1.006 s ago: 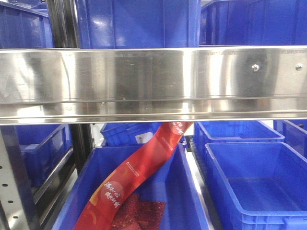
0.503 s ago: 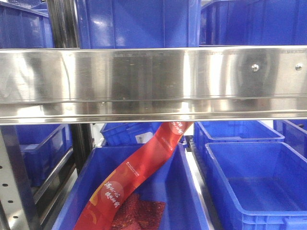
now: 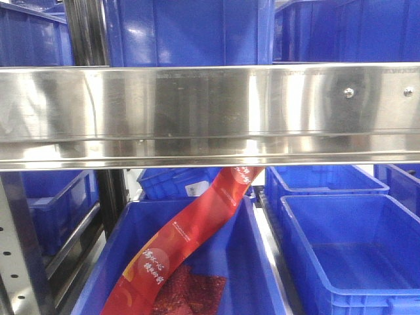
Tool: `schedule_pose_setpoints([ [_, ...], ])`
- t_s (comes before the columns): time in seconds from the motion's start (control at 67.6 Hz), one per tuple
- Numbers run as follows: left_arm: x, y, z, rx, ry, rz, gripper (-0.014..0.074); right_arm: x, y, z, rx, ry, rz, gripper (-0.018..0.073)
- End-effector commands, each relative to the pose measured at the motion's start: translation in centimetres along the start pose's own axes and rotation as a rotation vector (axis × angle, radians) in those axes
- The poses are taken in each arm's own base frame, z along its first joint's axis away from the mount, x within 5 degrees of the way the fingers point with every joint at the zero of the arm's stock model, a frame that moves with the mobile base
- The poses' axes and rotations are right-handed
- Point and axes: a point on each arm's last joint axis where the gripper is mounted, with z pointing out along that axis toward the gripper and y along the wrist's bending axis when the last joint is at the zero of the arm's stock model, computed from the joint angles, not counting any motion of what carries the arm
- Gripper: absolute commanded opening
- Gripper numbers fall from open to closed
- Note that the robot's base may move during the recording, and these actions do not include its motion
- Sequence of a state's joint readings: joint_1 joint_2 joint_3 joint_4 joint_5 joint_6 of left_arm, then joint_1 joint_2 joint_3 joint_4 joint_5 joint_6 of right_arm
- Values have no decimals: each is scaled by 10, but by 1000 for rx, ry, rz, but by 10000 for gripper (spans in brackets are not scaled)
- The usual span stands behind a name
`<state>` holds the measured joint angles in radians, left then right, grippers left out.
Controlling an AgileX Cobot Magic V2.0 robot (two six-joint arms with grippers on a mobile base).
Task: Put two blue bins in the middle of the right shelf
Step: 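Lower the light-blue bin with both grippers onto the upper shelf rollers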
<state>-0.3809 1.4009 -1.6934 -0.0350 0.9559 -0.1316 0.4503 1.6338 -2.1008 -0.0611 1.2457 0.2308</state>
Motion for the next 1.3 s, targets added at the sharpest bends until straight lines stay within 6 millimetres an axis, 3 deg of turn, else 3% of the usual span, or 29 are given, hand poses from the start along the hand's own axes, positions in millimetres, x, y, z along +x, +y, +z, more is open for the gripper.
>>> schedule_pose_setpoints([
  [0.0, 6, 0, 11, 2, 24, 13, -111, -1, 0, 7, 8, -8, -16, -154],
  [0.222, 34, 10, 56, -60, 173, 43, -111, 18, -1, 54, 29, 121, -23, -154],
  [0.414, 38, 12, 70, -72, 198, 50, -111, 32, -2, 88, 45, 201, -29, -154],
  [0.547, 40, 13, 78, -79, 210, 56, -76, 33, -2, 97, 45, 206, -30, -150],
  [0.651, 40, 13, 79, -79, 216, 56, 62, 32, -1, 97, 43, 197, -30, -35],
  [0.843, 38, 13, 78, -85, 197, 64, 419, 32, -1, 97, 44, 199, -30, 428],
  [0.917, 38, 14, 76, -91, 191, 71, 516, 32, -2, 95, 44, 201, -30, 535],
  [1.02, 35, 13, 67, -90, 173, 71, 587, 30, -2, 86, 42, 188, -28, 561],
  [1.287, 23, 12, 8, -96, 34, 88, 551, 22, -4, 33, 29, 84, -25, 558],
])
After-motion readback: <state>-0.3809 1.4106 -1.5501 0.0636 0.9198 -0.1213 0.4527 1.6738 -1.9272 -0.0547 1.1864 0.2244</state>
